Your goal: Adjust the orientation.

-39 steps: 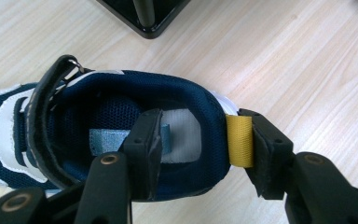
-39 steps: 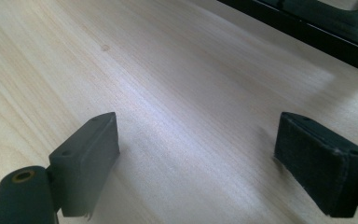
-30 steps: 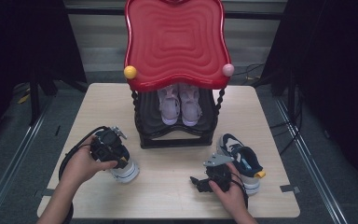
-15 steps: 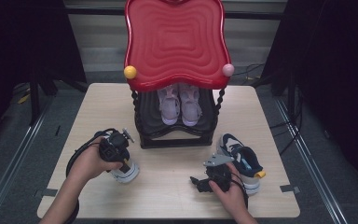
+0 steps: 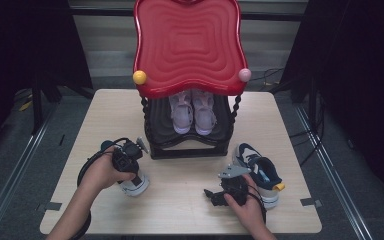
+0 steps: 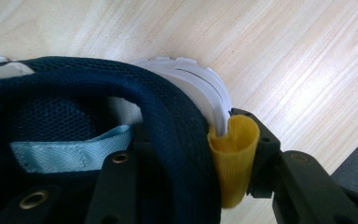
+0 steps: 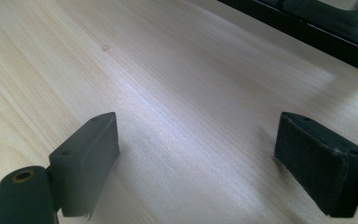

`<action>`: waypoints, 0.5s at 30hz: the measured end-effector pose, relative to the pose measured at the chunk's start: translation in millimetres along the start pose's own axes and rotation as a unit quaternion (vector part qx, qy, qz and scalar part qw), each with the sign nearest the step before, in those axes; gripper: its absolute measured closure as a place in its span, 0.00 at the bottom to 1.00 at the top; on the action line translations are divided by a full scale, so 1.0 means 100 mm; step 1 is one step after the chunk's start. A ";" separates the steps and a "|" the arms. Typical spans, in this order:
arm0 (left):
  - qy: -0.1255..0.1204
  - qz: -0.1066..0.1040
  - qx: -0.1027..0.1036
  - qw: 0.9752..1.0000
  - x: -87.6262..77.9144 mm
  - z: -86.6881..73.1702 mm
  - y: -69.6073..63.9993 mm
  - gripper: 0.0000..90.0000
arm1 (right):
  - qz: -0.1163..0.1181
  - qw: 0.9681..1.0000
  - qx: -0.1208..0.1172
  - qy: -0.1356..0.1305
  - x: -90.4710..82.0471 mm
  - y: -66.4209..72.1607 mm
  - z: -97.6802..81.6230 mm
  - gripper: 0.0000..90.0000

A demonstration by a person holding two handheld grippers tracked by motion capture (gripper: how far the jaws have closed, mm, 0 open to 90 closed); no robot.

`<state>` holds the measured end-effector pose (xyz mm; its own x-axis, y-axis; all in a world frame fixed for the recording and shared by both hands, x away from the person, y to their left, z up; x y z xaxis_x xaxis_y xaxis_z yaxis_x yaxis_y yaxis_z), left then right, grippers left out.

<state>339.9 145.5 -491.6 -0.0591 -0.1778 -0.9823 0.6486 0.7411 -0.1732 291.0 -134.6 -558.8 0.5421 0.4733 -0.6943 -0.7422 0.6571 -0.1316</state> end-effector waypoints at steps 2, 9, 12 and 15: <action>0.005 -0.001 -0.001 1.000 0.03 0.00 0.00 0.65 | 0.000 1.000 0.000 0.001 0.00 0.00 0.00 0.15; 0.016 -0.004 0.000 1.000 0.08 0.01 -0.02 0.69 | 0.000 1.000 0.001 0.000 0.00 0.00 0.00 0.15; 0.018 -0.001 -0.001 1.000 0.08 0.01 -0.02 0.70 | 0.000 1.000 0.001 0.000 0.00 0.00 0.00 0.15; 0.018 -0.008 -0.005 1.000 0.08 0.01 -0.02 0.71 | 0.000 1.000 0.000 0.001 0.00 0.00 0.00 0.15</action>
<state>338.2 141.9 -499.3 -0.0975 -0.1658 -0.9813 0.6395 0.7451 -0.1894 290.8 -134.7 -558.8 0.5411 0.4720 -0.6960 -0.7420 0.6575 -0.1310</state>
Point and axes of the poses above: each handheld gripper's, and its own axes: x roughly forward along the jaws, z roughly out of its top, y roughly to its left, the point moved 7 cm from there along x, roughly forward along the jaws, and after that the axes turned 13 degrees about -x, right-handed, at the moved point
